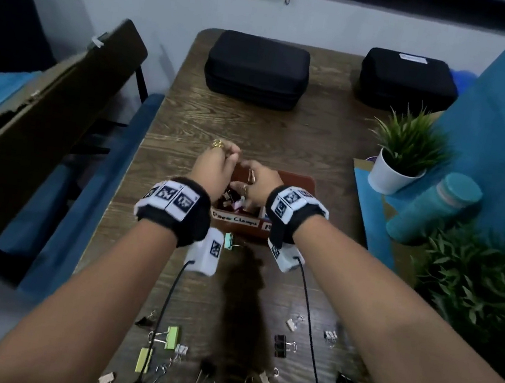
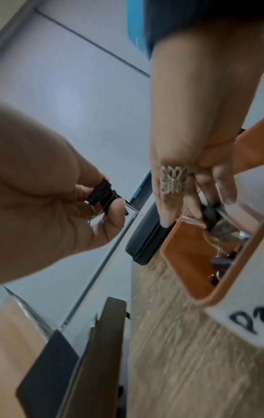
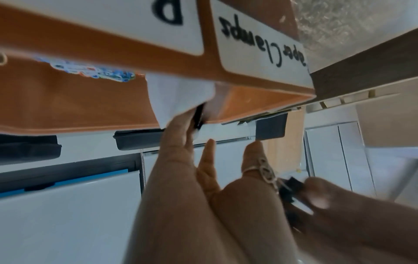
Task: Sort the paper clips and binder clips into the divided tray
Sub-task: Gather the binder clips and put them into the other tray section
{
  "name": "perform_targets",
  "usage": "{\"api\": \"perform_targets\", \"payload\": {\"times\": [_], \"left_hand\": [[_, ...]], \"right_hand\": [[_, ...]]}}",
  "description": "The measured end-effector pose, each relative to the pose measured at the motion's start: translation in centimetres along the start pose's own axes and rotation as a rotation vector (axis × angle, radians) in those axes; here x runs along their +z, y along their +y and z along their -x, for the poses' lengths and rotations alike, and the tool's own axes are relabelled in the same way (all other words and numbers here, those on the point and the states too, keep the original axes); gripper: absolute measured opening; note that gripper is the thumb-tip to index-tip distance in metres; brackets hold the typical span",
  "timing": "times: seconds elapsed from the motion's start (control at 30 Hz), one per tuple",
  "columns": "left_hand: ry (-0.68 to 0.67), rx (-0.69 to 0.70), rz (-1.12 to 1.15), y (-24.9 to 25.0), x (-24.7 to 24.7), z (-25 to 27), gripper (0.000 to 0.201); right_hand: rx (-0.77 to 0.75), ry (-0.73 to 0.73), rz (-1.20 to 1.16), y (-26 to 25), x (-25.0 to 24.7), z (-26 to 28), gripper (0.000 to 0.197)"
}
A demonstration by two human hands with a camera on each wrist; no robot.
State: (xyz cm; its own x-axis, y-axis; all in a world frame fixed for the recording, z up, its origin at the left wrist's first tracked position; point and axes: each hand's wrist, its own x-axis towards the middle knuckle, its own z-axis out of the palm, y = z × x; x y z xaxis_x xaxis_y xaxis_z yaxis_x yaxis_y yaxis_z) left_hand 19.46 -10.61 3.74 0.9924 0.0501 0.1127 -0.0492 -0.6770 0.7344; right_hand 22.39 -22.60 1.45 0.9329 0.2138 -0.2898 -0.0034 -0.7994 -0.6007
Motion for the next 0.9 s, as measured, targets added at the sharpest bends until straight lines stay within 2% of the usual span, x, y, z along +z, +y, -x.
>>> {"api": "perform_targets", "payload": {"times": [0.03,0.1,0.2,0.27,0.33,0.43,0.47,0.53,0.6,0.67,0.77,0.8,0.9], "left_hand": [[-0.011,-0.012,0.012,0.1,0.6,-1.0,0.021],[-0.061,-0.01,0.006,-0.3,1.7,-2.1,0.022],[-0.214,0.083,-0.123,-1.1,2.1,-2.2,0.033],[-0.264,0.153,-0.182,-1.7,1.0,-0.7,0.037],[-0.238,0.195,-0.191,-3.1,-0.7,1.7,0.034],[-0.199,0.135,-0.23,-7.0,-3.0,6.6,0.027],[-0.23,0.06,-0.319,-8.4,-3.4,8.4,0.03],[-0.359,-0.175,-0.544,-10.7,-3.9,12.2,0.038],[-0.487,-0.365,-0.64,-12.1,-3.9,16.1,0.045],[-0.574,-0.476,-0.571,-12.9,-3.2,19.6,0.056],[-0.677,-0.425,-0.528,-12.8,-1.6,22.9,0.095],[-0.693,-0.386,-0.536,-12.3,-1.0,23.6,0.1],[-0.739,-0.301,-0.584,-11.0,0.9,25.2,0.091]], "right_hand": [[-0.013,0.003,-0.011,0.4,-0.1,0.5,0.053],[-0.064,0.121,-0.03,1.3,-0.2,1.6,0.044],[-0.128,0.31,-0.072,3.0,-0.6,4.2,0.019],[-0.196,0.336,-0.059,4.0,-0.1,6.4,0.012],[-0.285,0.255,0.013,4.6,1.4,7.7,0.013],[-0.381,-0.029,0.263,3.9,4.7,7.7,0.027],[-0.375,-0.139,0.389,3.4,5.7,7.6,0.038],[-0.359,-0.243,0.661,2.5,7.5,7.5,0.058],[-0.324,-0.272,0.838,2.3,9.0,7.5,0.059],[-0.257,-0.281,0.89,2.8,10.3,7.6,0.055],[-0.175,-0.256,0.824,3.8,10.7,8.1,0.051],[-0.161,-0.252,0.78,4.3,10.5,8.4,0.052],[-0.102,-0.279,0.667,6.4,9.7,9.8,0.054]]}}
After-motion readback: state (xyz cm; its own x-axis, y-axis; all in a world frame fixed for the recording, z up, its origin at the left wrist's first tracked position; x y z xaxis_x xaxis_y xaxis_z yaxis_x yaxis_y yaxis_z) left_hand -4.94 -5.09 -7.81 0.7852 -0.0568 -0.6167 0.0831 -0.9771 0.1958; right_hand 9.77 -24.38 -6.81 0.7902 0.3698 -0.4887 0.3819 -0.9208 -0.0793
